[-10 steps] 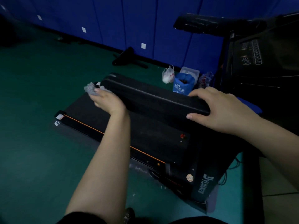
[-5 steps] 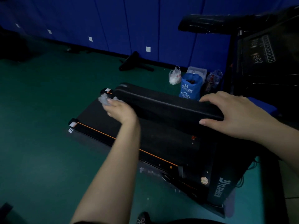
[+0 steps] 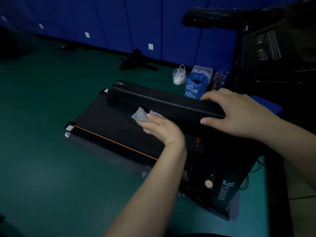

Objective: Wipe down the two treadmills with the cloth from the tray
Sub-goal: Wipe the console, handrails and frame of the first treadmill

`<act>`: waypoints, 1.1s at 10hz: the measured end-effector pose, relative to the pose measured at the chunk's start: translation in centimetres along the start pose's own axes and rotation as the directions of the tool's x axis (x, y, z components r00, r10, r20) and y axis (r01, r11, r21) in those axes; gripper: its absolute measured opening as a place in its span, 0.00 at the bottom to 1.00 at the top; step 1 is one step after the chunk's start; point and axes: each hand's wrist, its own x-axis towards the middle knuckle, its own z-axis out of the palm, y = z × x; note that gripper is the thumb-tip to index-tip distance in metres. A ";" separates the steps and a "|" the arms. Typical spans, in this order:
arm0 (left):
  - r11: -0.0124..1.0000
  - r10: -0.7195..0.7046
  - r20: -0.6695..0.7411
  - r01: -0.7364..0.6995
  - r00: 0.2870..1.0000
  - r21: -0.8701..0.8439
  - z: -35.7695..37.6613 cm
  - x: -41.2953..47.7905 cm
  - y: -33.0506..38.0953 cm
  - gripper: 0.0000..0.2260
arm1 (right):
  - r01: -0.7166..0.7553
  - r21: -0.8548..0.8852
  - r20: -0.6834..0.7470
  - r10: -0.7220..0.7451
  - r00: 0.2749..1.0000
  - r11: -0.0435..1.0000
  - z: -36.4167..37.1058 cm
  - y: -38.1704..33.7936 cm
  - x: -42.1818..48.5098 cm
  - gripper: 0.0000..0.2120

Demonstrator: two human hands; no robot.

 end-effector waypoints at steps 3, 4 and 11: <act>0.999 -0.041 0.124 0.042 0.991 0.000 0.1 -9.6 -3.2 0.28 | 0.021 0.002 -0.011 -0.021 1.000 1.000 0.3 0.7 0.2 0.29; 0.997 -0.072 0.237 0.063 0.969 0.044 -0.7 -12.7 -3.6 0.43 | 0.036 0.021 -0.012 -0.035 0.999 0.999 0.3 0.8 0.3 0.28; -0.066 0.551 0.770 -0.904 0.321 0.423 -1.6 -0.6 5.1 0.20 | 0.048 -0.013 -0.051 -0.049 0.998 0.999 0.1 0.3 0.0 0.27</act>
